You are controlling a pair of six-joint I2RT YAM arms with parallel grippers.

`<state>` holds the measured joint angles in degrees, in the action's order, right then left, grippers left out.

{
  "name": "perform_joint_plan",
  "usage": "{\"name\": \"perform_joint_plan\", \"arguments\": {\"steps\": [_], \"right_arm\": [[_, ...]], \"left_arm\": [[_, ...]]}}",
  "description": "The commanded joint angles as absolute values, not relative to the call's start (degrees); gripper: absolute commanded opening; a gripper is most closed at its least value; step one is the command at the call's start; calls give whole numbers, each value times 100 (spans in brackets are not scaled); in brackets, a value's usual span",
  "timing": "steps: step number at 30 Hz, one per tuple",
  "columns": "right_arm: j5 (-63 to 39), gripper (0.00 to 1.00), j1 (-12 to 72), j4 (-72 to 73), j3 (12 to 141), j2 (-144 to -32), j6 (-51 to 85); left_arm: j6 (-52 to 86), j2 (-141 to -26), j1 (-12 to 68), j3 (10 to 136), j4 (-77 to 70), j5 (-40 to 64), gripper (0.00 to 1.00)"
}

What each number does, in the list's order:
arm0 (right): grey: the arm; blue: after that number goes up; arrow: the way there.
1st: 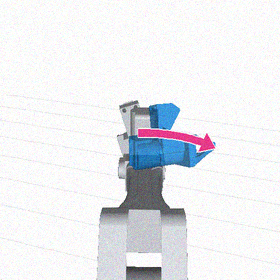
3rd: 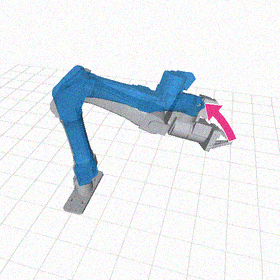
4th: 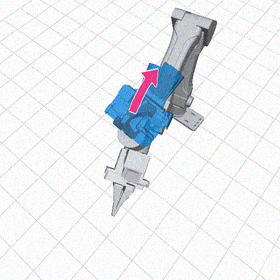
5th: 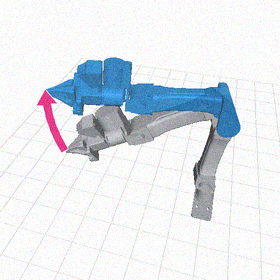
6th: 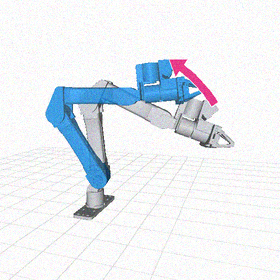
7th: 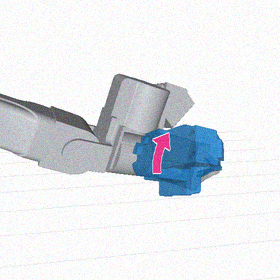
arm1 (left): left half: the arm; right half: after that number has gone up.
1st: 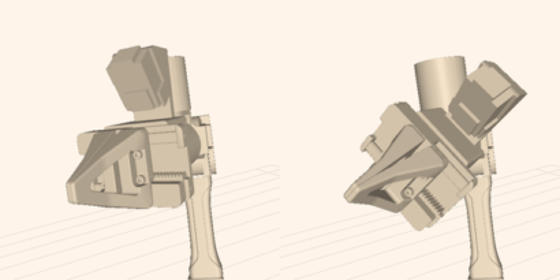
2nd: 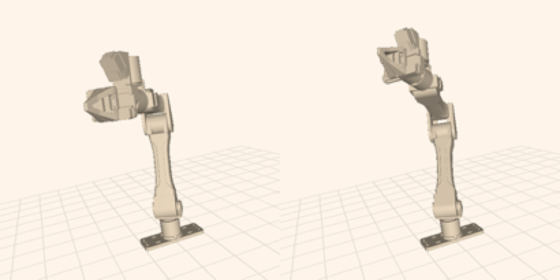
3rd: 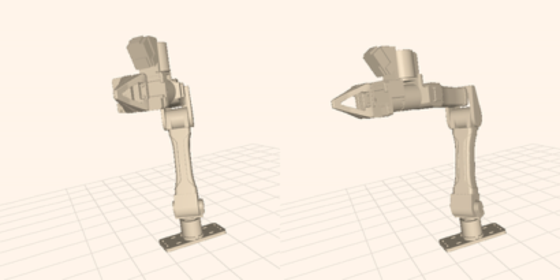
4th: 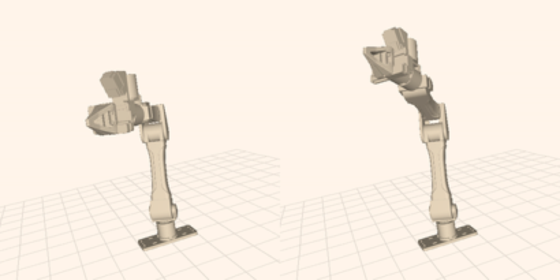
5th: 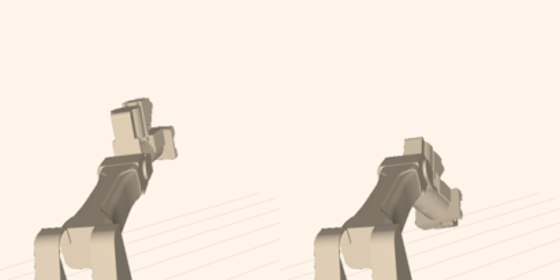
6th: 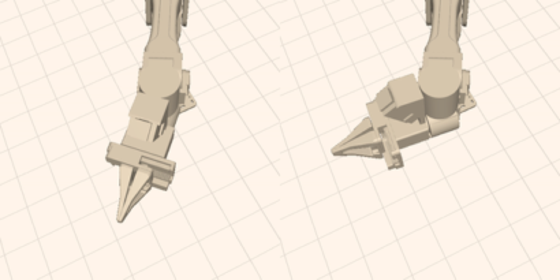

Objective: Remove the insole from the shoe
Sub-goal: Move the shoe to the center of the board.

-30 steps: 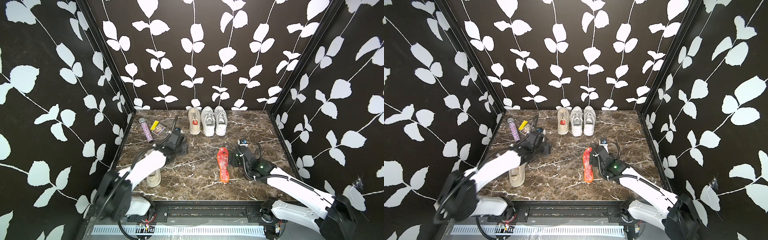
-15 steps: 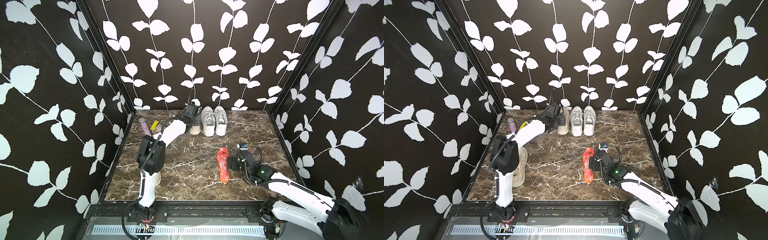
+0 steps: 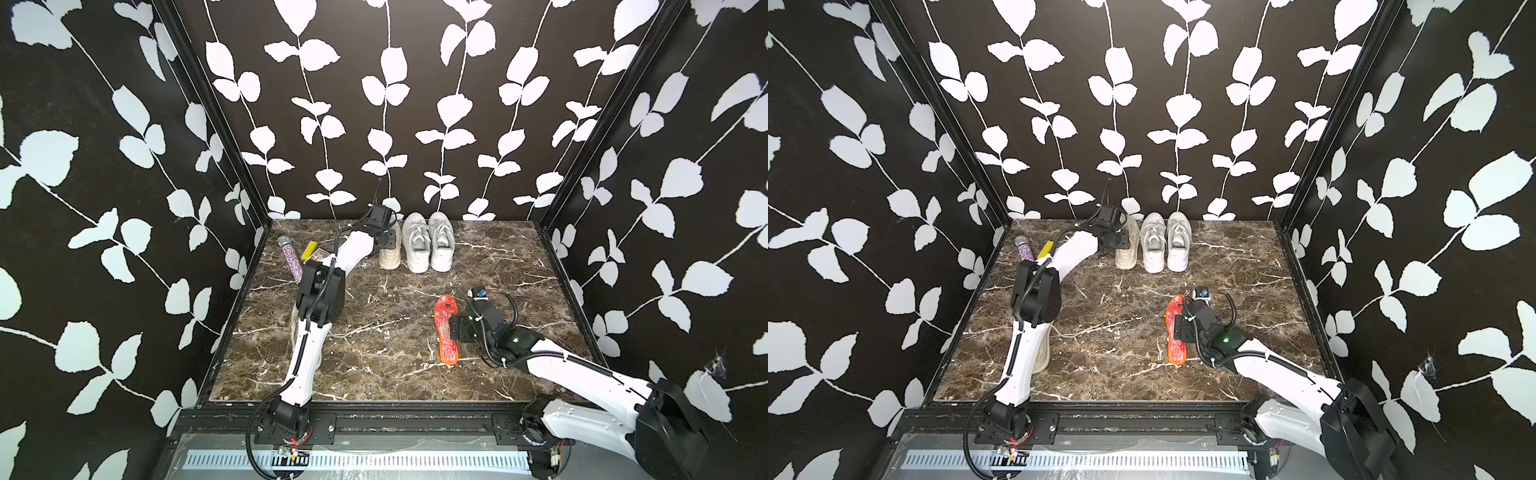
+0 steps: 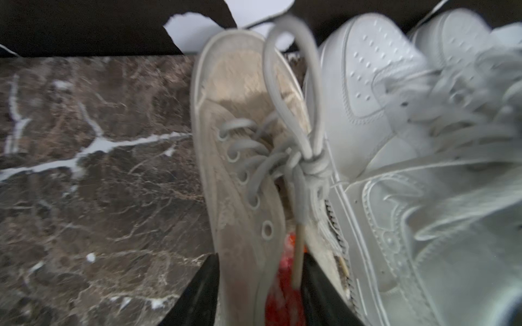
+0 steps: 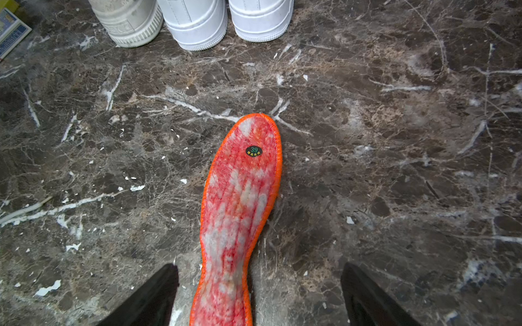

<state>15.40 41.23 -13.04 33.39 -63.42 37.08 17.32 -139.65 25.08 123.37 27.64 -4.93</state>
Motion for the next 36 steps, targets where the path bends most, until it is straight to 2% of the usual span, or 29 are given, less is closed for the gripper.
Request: {"name": "perform_joint_plan", "arguments": {"steps": [1,6,11,20,27,36], "right_arm": [[1542,90,4119,-1197,3401,-6371,3742],[1572,90,4120,-1317,3520,-6413,3751],[1669,89,4122,-1847,3899,-6499,3760],[1653,89,4120,-2071,3800,-6155,4092],[1622,89,4118,-2308,3742,-5947,4403],[1685,89,4121,-2249,3648,-5941,4434]], "left_arm": [[1681,-14042,2501,12692,3123,-467,39],[1709,-14071,2472,12746,3133,-548,23],[1911,-14033,2339,12804,3232,-535,0],[1900,-13109,2342,11913,3028,-451,0],[2474,-11550,2377,9529,1998,-509,0],[2715,-9789,2830,7230,1457,-636,0]]}}
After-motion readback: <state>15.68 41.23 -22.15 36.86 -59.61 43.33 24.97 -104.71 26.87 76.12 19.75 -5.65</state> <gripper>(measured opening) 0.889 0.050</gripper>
